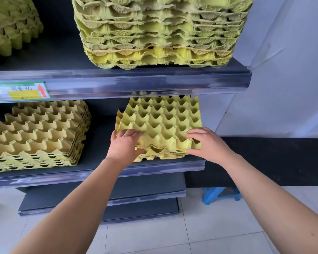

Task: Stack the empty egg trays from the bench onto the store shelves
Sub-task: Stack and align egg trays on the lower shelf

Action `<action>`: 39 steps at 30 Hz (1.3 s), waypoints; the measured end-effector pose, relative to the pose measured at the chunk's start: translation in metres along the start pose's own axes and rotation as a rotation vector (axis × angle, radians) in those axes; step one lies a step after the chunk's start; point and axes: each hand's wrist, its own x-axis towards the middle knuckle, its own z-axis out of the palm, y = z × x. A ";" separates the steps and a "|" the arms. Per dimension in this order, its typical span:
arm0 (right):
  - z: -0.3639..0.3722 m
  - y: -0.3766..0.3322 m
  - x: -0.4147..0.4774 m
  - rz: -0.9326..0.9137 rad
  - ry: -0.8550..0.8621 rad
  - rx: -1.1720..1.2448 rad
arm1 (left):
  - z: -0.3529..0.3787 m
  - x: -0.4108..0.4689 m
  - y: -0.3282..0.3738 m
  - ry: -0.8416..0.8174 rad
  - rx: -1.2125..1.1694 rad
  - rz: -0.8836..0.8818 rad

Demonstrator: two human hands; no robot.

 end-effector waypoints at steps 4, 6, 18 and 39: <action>0.001 -0.003 0.001 0.019 0.026 0.025 | -0.004 0.000 0.000 0.033 -0.024 -0.017; 0.001 -0.005 -0.001 0.016 0.058 0.073 | -0.007 0.001 -0.004 0.082 -0.046 -0.001; -0.009 0.019 -0.004 0.100 -0.155 0.014 | -0.001 -0.008 0.003 0.109 0.011 -0.033; 0.016 -0.027 -0.004 -0.040 0.056 0.109 | 0.026 -0.033 0.029 0.059 -1.202 -0.683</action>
